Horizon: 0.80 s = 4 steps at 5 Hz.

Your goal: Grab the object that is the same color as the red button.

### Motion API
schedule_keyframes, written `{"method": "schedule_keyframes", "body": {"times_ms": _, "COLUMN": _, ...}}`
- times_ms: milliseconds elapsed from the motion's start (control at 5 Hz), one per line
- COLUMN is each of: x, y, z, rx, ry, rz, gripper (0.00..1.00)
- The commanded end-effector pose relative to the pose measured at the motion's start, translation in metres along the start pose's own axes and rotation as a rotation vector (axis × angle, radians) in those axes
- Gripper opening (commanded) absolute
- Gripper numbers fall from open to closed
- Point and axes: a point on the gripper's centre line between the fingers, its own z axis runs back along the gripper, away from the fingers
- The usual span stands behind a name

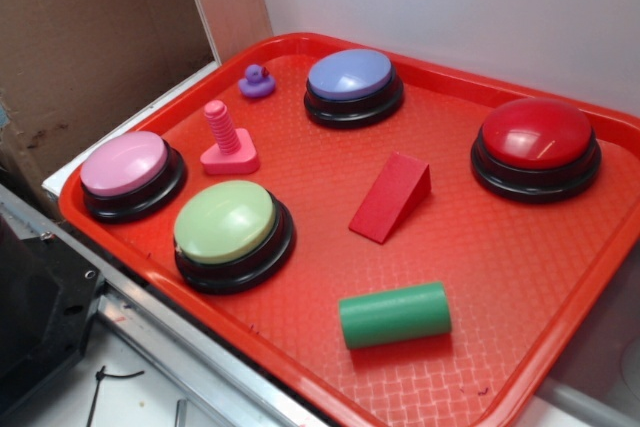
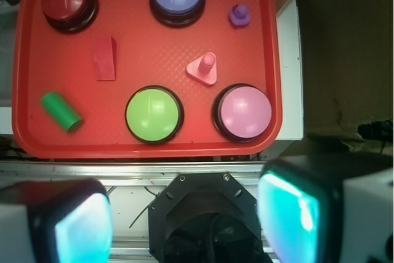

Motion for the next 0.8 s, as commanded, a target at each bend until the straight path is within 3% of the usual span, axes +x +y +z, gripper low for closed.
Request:
{"method": "schedule_keyframes", "body": {"times_ms": 0, "x": 0.0, "y": 0.0, "z": 0.0, "rx": 0.0, "ry": 0.0, "rz": 0.0, "gripper": 1.0}}
{"method": "schedule_keyframes", "body": {"times_ms": 200, "x": 0.014, "y": -0.005, "z": -0.008, "rx": 0.014, "ry": 0.04, "rz": -0.054, "gripper": 1.0}}
{"method": "schedule_keyframes", "body": {"times_ms": 600, "x": 0.014, "y": -0.005, "z": -0.008, "rx": 0.014, "ry": 0.04, "rz": -0.054, "gripper": 1.0}}
